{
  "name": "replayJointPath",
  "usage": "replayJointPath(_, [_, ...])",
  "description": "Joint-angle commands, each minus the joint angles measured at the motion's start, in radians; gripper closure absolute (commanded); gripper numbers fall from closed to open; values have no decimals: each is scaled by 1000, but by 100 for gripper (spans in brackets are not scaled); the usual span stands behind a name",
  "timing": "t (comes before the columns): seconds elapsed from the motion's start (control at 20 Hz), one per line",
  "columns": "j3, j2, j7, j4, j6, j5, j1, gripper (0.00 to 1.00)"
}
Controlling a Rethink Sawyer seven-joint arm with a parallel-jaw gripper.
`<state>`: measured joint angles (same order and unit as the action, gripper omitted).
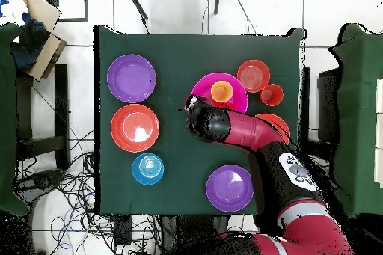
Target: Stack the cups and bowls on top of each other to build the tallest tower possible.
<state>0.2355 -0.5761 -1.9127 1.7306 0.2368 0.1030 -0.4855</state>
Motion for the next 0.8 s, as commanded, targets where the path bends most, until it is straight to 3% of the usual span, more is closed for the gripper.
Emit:
replayJointPath(0.05, [37, -50, 29, 38, 161, 56, 12, 0])
replayJointPath(0.35, [39, -50, 53, 41, 140, 84, -17, 0])
replayJointPath(0.8, [101, 32, 71, 60, 34, 155, -87, 0])
